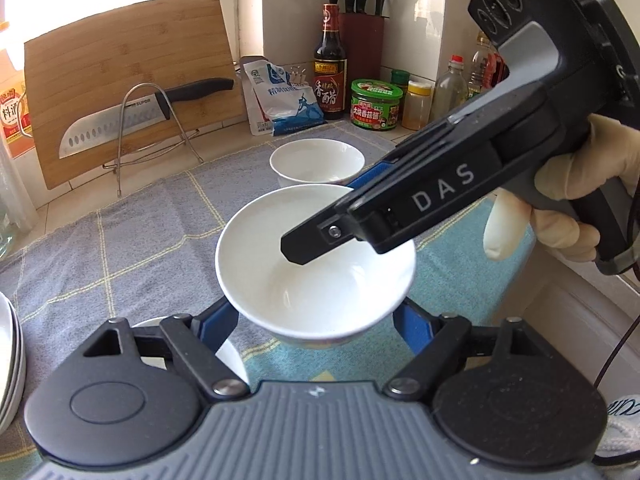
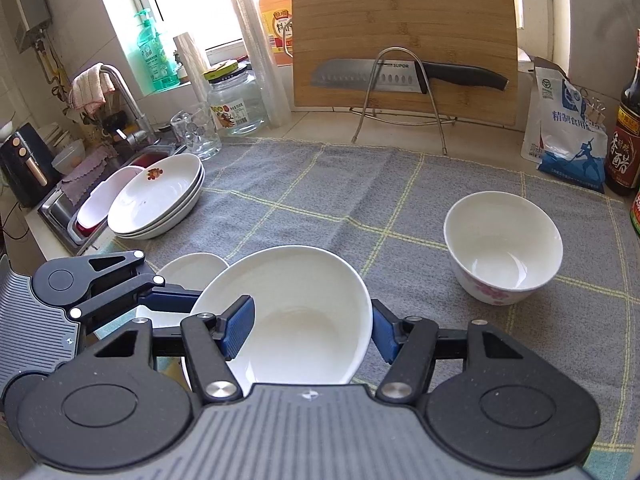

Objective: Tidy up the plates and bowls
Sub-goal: 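Carry the bowl with the right tool and lower it into the first bowl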

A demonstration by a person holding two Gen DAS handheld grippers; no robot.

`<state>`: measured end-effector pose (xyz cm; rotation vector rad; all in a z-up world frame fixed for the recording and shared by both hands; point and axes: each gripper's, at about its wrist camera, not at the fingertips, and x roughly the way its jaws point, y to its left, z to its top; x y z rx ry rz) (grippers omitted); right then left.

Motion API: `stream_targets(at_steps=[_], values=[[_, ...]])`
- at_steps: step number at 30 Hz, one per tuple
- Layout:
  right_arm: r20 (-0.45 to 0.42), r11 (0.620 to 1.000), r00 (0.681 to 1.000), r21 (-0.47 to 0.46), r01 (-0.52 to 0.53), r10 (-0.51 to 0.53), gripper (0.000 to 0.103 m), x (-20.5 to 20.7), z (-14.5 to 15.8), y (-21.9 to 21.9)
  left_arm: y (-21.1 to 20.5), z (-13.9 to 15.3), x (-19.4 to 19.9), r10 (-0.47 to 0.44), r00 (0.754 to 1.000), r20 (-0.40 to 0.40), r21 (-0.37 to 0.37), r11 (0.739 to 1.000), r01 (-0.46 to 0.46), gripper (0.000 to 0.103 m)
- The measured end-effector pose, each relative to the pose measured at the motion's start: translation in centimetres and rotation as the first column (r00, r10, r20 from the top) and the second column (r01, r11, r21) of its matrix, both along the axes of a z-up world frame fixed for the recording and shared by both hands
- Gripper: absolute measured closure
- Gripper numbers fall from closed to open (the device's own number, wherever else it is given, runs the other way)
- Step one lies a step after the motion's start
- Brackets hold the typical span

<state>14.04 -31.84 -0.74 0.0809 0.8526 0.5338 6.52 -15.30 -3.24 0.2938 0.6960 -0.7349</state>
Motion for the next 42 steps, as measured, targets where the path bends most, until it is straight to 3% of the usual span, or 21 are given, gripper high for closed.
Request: stream_targets(at_steps=[20,42], values=[[0.017,0.998,0.998,0.0,-0.061,0.061,0.036,-0.2,0.7,9.1,8.6,0.7,-0.5,0.044,0.999,0.01,0.006,0.999,-0.044,0.019],[-0.031,0.999,0.998,-0.029,-0.046,0.045,0.036,1.0,-1.2,11.2,9.7,-0.7,0.9,0.036,0.999,-0.037,0.026,0.999,-0.035,0.019]])
